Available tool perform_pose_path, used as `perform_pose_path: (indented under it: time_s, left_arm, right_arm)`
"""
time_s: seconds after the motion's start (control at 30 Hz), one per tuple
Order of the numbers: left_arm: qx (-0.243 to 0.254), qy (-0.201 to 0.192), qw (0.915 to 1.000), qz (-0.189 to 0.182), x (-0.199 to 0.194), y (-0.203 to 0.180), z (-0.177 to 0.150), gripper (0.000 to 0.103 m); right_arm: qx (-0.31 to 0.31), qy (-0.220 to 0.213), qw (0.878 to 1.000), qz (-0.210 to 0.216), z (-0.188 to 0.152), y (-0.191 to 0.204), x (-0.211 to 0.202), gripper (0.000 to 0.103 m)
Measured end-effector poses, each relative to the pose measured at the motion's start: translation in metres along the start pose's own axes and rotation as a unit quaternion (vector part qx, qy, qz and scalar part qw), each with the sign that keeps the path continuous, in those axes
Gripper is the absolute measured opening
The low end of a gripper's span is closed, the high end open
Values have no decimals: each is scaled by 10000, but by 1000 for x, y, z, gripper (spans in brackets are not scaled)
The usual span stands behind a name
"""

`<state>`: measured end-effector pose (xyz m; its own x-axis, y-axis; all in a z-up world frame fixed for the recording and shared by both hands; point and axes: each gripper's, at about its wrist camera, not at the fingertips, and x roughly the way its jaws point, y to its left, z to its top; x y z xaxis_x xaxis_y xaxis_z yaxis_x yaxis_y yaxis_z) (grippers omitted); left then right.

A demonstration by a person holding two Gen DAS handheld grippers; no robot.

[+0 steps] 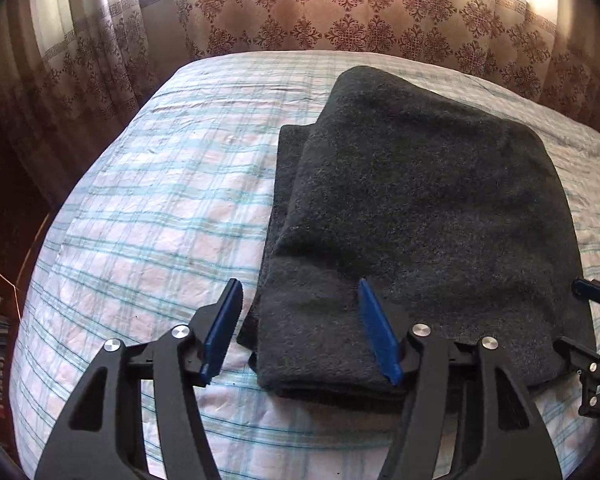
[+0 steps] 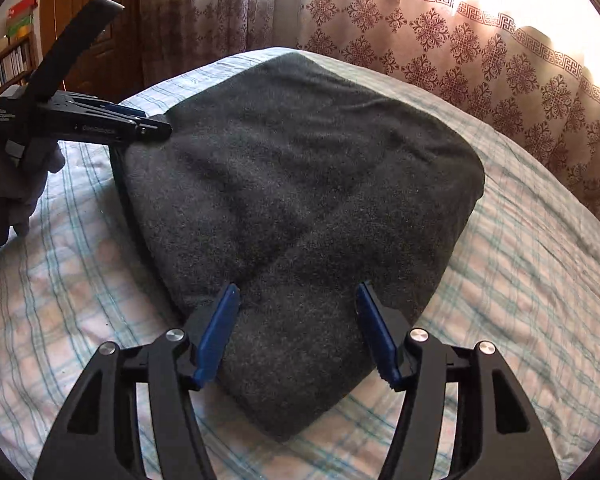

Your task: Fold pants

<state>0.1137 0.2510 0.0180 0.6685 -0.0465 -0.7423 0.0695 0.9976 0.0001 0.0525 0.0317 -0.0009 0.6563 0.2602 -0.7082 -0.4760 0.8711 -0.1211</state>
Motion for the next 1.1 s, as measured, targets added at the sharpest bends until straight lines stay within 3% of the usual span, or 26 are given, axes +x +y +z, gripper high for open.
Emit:
perform_pose_path:
  time_s: [0.1, 0.23, 0.37, 0.5, 0.67, 0.83, 0.97, 1.1]
  left_arm:
    - [-222, 29, 9996, -142, 0, 8, 1, 65]
    - [-120, -41, 9998, 148, -19, 3, 19, 65]
    - [-156, -518, 9985, 89, -48, -11, 54, 65]
    - [226, -654, 9974, -205, -28, -49, 82, 65]
    - [138, -294, 9979, -556, 32, -66, 111, 65]
    - [-17, 76, 9980, -623, 67, -62, 116, 65]
    - [51, 53, 9982, -595, 63, -61, 109, 65]
    - [-151, 16, 9981, -591, 36, -51, 100, 65]
  right_arm:
    - [94, 88, 9998, 179, 6, -7, 0, 61]
    - [581, -186, 9970, 474, 26, -35, -21, 61]
    - [1156, -495, 9915, 319, 59, -79, -17, 61]
    - [1382, -493, 9889, 251, 86, -107, 13, 61]
    - [1482, -201, 9879, 405, 102, -119, 55, 63]
    - [1335, -32, 9902, 409, 95, -115, 78, 65]
    - [1259, -74, 9913, 383, 96, -113, 74, 64]
    - [1318, -321, 9890, 590, 86, -104, 26, 64]
